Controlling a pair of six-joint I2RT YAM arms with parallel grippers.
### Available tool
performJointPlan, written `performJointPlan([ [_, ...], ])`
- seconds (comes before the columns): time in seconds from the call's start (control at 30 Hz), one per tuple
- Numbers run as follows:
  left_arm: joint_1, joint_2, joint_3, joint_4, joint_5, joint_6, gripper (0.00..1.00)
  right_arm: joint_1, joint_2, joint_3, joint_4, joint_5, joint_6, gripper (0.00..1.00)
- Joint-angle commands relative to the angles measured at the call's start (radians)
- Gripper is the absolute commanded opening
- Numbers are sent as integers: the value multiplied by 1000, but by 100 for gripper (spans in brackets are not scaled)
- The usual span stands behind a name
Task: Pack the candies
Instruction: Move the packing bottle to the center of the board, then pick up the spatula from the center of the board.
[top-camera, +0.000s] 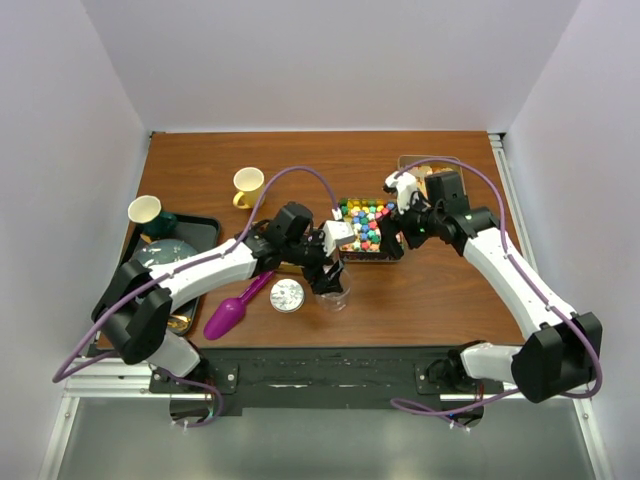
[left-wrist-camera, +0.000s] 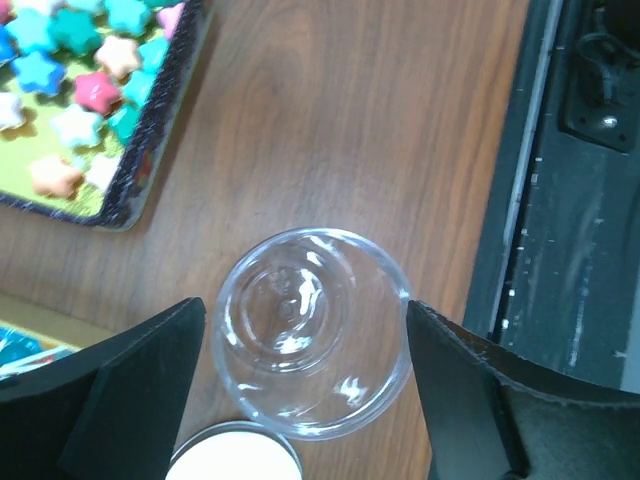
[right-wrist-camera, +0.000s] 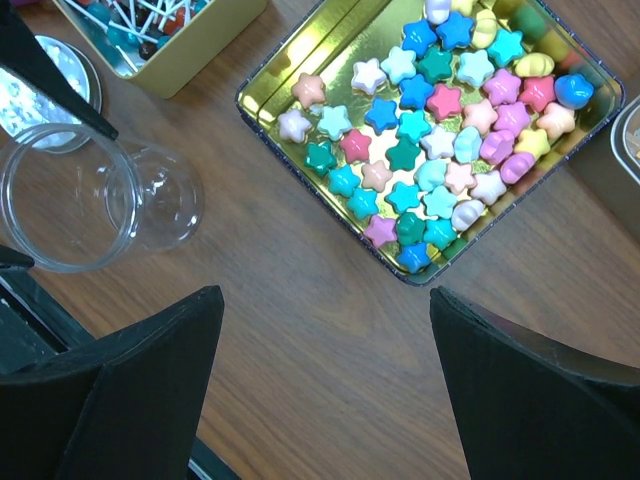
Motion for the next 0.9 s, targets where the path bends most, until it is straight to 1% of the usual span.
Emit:
performJointPlan([
  [0.0, -2, -63, 26, -29, -168, -2, 89, -5, -49, -11, 23, 20, 11, 88],
  [0.03, 13, -77, 56, -75, -217, 30, 91, -8, -50, -10, 22, 21, 11, 88],
  [0.1, 47, -126, 89, -133, -306, 60, 92, -18, -49, -7, 20, 26, 11, 88],
  [0.13, 96, -137, 121, -208, -318, 89, 92, -21, -46, -5, 20, 30, 11, 88],
  [0.2, 145, -157, 165, -309, -359, 123, 93, -24, -38, 2, 19, 35, 5, 88],
  [0.23, 185, -157, 217, -424, -376, 176, 92, -27, -38, 6, 19, 38, 2, 89],
  [0.3, 219, -166, 251, -529, -384, 256, 90, -27, -32, 18, 19, 40, -13, 89],
  [0.33, 237, -172, 265, -634, -384, 344, 87, -27, -27, 22, 19, 46, -15, 89],
  [0.4, 245, -204, 246, -721, -389, 420, 86, -27, -18, 39, 20, 47, -22, 89],
  [0.43, 244, -218, 197, -788, -390, 478, 86, -28, -6, 45, 20, 44, -24, 89],
  [0.53, 244, -284, 59, -848, -398, 523, 85, -27, 32, 70, 32, 32, -21, 89],
  [0.6, 244, -331, -42, -839, -439, 520, 85, -27, 54, 94, 43, 20, -16, 89],
  [0.7, 250, -385, -145, -827, -505, 506, 86, -28, 101, 140, 46, 11, -16, 89],
  [0.77, 254, -436, -192, -809, -536, 496, 88, -27, 138, 166, 39, 0, -27, 89],
  [0.8, 256, -453, -228, -786, -566, 486, 93, -27, 149, 188, 35, 0, -36, 89],
  [0.87, 259, -489, -259, -764, -588, 457, 97, -27, 183, 217, 34, -2, -38, 89],
])
